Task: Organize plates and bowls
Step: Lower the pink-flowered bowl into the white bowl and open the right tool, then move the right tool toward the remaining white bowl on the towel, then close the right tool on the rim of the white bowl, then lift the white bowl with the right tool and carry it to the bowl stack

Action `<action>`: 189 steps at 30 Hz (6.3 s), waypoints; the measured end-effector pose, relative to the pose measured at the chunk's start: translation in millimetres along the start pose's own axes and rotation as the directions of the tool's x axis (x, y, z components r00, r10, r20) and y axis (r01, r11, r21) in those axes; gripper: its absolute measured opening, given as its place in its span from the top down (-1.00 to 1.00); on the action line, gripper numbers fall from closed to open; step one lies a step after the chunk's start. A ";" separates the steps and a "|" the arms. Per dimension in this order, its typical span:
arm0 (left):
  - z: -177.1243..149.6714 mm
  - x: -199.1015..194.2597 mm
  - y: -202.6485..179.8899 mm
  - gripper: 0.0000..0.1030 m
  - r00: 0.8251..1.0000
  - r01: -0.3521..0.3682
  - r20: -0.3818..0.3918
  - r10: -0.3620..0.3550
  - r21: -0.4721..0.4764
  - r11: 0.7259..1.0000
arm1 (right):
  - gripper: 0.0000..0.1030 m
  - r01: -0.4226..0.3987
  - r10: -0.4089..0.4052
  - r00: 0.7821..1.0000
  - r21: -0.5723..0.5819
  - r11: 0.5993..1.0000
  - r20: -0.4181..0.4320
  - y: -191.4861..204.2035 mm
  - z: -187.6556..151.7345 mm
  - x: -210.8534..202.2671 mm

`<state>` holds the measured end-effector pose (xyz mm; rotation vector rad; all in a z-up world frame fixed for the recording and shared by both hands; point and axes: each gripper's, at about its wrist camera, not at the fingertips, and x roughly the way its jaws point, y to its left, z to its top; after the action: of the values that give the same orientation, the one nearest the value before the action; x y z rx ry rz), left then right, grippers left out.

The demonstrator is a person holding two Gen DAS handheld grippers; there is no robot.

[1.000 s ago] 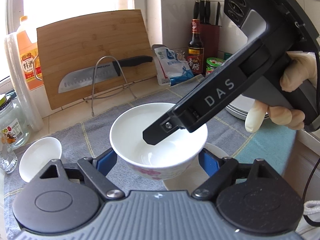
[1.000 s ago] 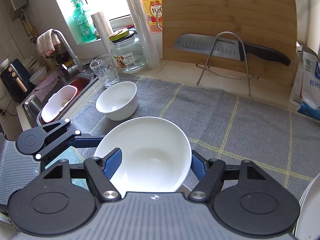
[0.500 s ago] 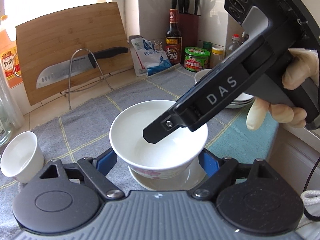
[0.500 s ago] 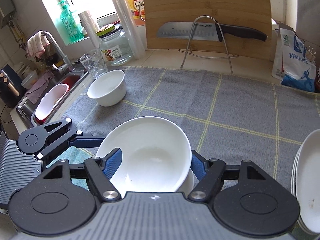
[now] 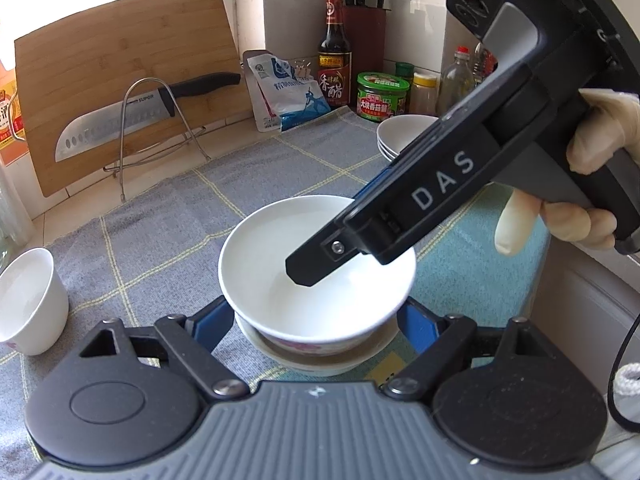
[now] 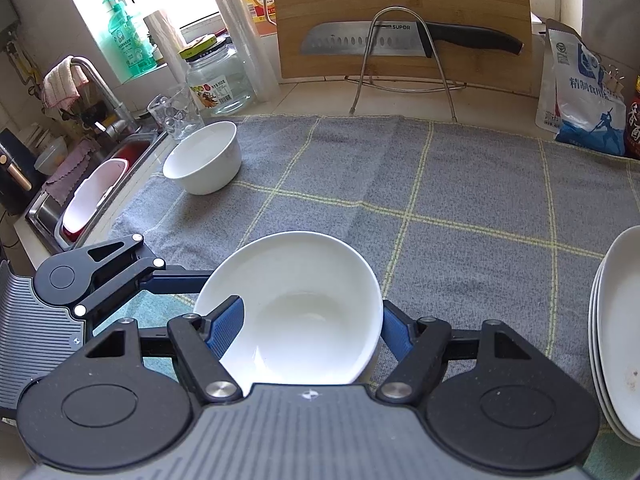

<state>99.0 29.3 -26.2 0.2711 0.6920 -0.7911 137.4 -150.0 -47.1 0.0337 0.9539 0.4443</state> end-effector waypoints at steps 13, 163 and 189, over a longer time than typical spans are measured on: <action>-0.9 5.9 0.5 -0.71 1.000 0.008 -0.019 -0.008 0.001 1.000 | -0.51 0.007 -0.007 1.000 -0.004 1.000 -0.007 -1.0 -1.1 4.4; -0.9 -49.4 80.8 -0.83 0.988 -0.133 0.070 0.138 -0.078 0.988 | -0.53 -0.113 0.112 0.994 -0.146 0.983 -0.015 79.6 88.9 42.0; 16.1 -15.5 15.8 -0.83 0.996 0.071 0.050 -0.073 0.048 0.996 | -0.53 0.029 -0.030 0.999 0.039 0.999 0.035 19.3 23.7 -13.5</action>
<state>110.3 41.2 -4.3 0.2681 0.6378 -0.8812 142.7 -133.6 -18.5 0.0617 0.9268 0.3969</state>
